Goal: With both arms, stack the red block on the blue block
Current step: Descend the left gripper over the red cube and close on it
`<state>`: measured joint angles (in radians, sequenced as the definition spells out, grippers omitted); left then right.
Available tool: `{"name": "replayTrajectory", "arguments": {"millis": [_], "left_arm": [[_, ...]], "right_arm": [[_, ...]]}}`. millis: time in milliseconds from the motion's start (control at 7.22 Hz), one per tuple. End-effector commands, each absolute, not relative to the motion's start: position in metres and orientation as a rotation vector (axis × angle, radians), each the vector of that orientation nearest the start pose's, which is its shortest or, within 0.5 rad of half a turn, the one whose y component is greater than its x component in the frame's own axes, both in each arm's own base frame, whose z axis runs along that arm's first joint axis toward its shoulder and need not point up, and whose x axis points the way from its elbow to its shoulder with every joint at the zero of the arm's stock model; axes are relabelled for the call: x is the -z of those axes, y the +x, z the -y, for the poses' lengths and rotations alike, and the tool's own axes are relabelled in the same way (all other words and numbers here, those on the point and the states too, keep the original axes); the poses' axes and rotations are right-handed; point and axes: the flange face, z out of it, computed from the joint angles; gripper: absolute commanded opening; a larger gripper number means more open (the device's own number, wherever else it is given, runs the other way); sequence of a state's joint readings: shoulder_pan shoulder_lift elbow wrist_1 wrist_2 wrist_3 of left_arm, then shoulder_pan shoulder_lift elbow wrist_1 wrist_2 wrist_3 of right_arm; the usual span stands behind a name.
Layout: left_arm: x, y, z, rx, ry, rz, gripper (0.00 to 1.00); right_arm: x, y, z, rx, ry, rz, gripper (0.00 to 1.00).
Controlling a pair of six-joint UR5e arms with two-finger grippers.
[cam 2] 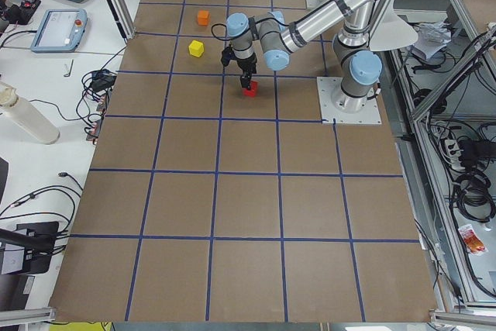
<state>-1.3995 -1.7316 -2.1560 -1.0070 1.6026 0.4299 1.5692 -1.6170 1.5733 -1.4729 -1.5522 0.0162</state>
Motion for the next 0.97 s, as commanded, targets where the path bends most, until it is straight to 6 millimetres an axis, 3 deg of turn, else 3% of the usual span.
{"name": "replayTrajectory", "arguments": {"millis": [0,138,277,415,554,831], "left_arm": [[-0.196,-0.054,0.449,-0.277,0.416,-3.121,1.0],[-0.192,-0.054,0.447,-0.292,0.414,-3.121,1.0],[-0.188,-0.052,0.444,-0.3,0.415,-3.099,0.82],[-0.189,-0.05,0.445,-0.298,0.417,-3.073,0.38],[-0.193,-0.049,0.449,-0.278,0.411,-3.069,0.04],[-0.213,-0.052,0.464,-0.175,0.394,-3.071,0.0]], "right_arm": [[-0.489,0.134,0.475,-0.103,0.008,-3.126,1.0],[-0.482,0.135,0.48,-0.131,0.011,-3.116,1.0],[-0.483,0.133,0.481,-0.122,0.008,-3.127,1.0],[-0.482,0.133,0.481,-0.129,0.008,-3.127,1.0],[-0.483,0.134,0.481,-0.127,0.011,-3.116,1.0],[-0.482,0.132,0.479,-0.146,0.013,-3.129,1.0]]}}
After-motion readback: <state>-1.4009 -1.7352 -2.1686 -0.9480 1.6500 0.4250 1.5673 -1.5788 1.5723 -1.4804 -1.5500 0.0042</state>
